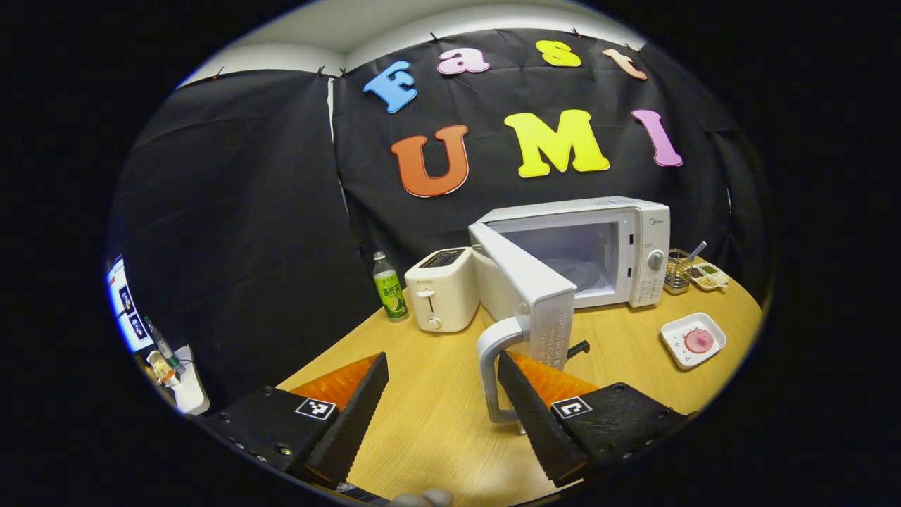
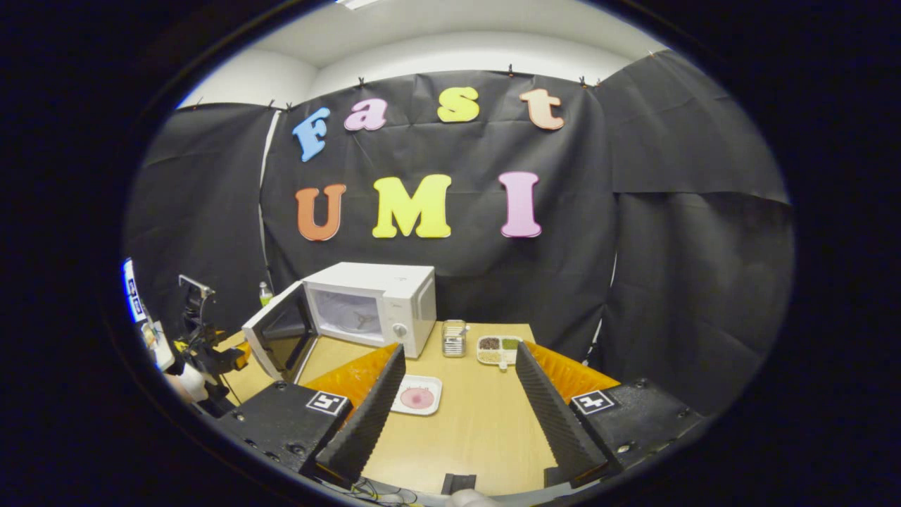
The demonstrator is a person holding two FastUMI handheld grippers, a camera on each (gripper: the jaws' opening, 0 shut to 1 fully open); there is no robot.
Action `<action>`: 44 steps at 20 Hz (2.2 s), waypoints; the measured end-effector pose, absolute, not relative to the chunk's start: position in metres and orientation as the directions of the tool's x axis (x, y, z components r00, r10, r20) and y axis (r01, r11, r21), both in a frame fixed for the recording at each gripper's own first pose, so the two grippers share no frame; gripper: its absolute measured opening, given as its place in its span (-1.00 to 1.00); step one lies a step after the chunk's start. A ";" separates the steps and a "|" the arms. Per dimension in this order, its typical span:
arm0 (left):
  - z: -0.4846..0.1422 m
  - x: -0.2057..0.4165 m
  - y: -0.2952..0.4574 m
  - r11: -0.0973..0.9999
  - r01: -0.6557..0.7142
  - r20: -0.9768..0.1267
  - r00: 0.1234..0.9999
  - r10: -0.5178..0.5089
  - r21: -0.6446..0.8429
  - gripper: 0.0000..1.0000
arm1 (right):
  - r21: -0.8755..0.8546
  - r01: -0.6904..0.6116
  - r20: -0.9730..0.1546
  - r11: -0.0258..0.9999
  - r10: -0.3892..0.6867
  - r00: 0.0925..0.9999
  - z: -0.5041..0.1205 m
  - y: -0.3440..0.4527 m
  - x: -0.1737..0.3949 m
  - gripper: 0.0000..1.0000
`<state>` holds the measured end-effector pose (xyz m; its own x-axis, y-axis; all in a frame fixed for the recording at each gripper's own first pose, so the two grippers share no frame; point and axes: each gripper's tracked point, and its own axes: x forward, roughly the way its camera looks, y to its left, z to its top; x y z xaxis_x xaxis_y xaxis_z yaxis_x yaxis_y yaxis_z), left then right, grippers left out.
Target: Open the microwave oven with the left hand, put the food in, and close the microwave oven.
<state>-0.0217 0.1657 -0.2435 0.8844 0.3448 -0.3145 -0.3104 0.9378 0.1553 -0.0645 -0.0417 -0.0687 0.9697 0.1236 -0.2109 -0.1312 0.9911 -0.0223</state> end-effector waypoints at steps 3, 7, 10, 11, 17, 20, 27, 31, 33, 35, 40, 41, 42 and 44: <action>-0.251 -0.026 0.192 0.937 -0.321 -0.329 0.877 0.350 0.139 0.91 | -0.037 -0.113 -0.225 0.993 0.102 0.969 -0.073 -0.027 -0.052 0.83; -0.260 -0.033 0.239 0.923 -0.357 -0.336 0.859 0.385 0.146 0.85 | -0.040 -0.108 -0.246 0.993 0.095 0.965 -0.081 0.006 -0.039 1.00; -0.258 -0.034 0.273 0.909 -0.395 -0.324 0.849 0.417 0.136 0.84 | -0.061 -0.112 -0.253 0.992 0.093 0.963 -0.086 0.031 -0.029 1.00; -0.257 -0.033 0.283 0.906 -0.403 -0.319 0.848 0.423 0.131 0.84 | -0.066 -0.115 -0.258 0.991 0.095 0.962 -0.089 0.040 -0.026 1.00; -0.260 -0.031 0.301 0.921 -0.374 -0.317 0.865 0.389 0.111 0.84 | -0.057 -0.115 -0.313 0.992 0.092 0.945 -0.126 0.075 -0.007 1.00; -0.258 -0.041 0.303 0.928 -0.352 -0.315 0.873 0.372 0.120 0.91 | -0.060 -0.105 -0.381 0.993 0.074 0.922 -0.165 0.078 0.006 1.00; -0.216 -0.073 0.249 0.950 -0.294 -0.273 0.910 0.311 0.102 0.91 | 0.036 -0.084 -0.622 0.996 0.088 0.778 -0.296 0.062 0.054 0.80; -0.180 -0.066 0.190 0.971 -0.230 -0.235 0.942 0.238 0.063 0.90 | 0.097 -0.085 -0.744 0.992 0.129 0.656 -0.362 0.048 0.084 0.42; -0.161 -0.060 0.162 0.978 -0.201 -0.213 0.955 0.208 0.050 0.90 | 0.112 -0.086 -0.778 0.990 0.141 0.612 -0.381 0.042 0.101 0.29; -0.146 -0.053 0.141 0.982 -0.184 -0.194 0.963 0.188 0.042 0.91 | 0.126 -0.119 -0.804 0.985 0.171 0.570 -0.395 0.044 0.113 0.21; -0.130 -0.042 0.112 0.979 -0.197 -0.182 0.962 0.202 0.048 0.91 | 0.154 -0.160 -0.851 0.975 0.213 0.480 -0.419 0.045 0.128 0.08; -0.130 -0.043 0.109 0.977 -0.206 -0.187 0.959 0.213 0.055 0.91 | 0.165 -0.163 -0.860 0.973 0.223 0.459 -0.422 0.044 0.128 0.24; -0.131 -0.044 0.107 0.975 -0.212 -0.191 0.957 0.220 0.060 0.91 | 0.172 -0.163 -0.869 0.972 0.227 0.440 -0.426 0.043 0.127 0.16; -0.131 -0.046 0.102 0.972 -0.227 -0.196 0.952 0.235 0.066 0.91 | 0.177 -0.158 -0.877 0.971 0.229 0.423 -0.427 0.040 0.129 -0.14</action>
